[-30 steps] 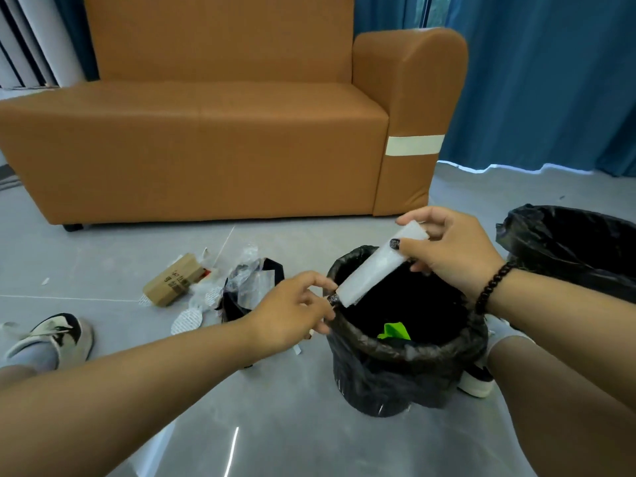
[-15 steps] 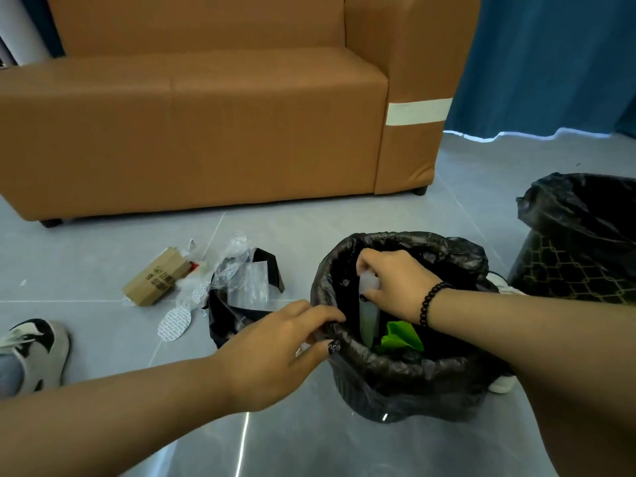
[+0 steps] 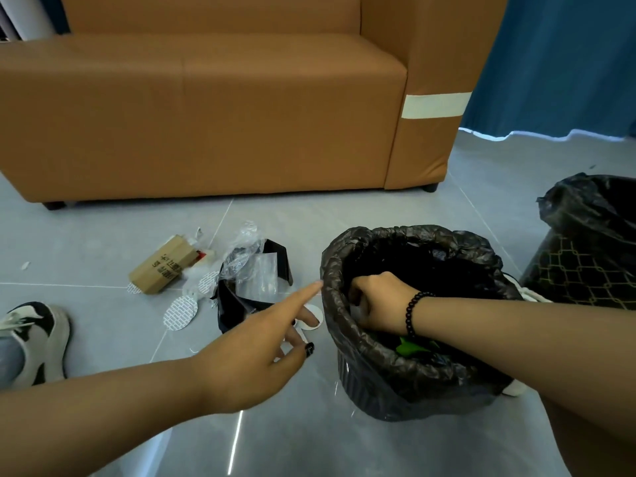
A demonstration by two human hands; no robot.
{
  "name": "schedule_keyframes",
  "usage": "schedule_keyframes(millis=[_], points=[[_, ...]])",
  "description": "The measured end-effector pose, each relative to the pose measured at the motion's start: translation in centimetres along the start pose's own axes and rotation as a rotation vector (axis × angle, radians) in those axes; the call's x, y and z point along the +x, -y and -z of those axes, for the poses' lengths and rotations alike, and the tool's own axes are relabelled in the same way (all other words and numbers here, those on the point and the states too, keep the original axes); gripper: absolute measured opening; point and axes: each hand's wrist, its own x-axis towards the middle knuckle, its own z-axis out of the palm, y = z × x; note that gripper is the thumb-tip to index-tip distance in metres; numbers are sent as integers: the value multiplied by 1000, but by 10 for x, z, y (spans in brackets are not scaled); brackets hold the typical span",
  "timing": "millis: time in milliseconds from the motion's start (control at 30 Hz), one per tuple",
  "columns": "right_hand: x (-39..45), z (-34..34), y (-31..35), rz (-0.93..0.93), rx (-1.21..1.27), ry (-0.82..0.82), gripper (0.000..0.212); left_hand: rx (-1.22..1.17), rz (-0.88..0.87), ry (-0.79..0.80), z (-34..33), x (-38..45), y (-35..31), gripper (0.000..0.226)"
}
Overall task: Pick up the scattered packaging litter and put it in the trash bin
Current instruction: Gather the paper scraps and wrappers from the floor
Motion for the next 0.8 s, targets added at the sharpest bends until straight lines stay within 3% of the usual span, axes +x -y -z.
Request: schedule_keyframes(millis=[300, 433, 667, 800], points=[[-25, 42, 3, -165, 148, -19, 46, -62, 210, -112, 31, -26, 34, 60], [-39, 63, 11, -207, 161, 50, 68, -62, 269, -96, 40, -49, 50, 59], [-38, 100, 84, -22, 195, -323, 25, -125, 347, -107, 53, -74, 74, 57], [-12, 61, 140, 70, 231, -240, 16, -149, 378, -120, 60, -84, 87, 55]])
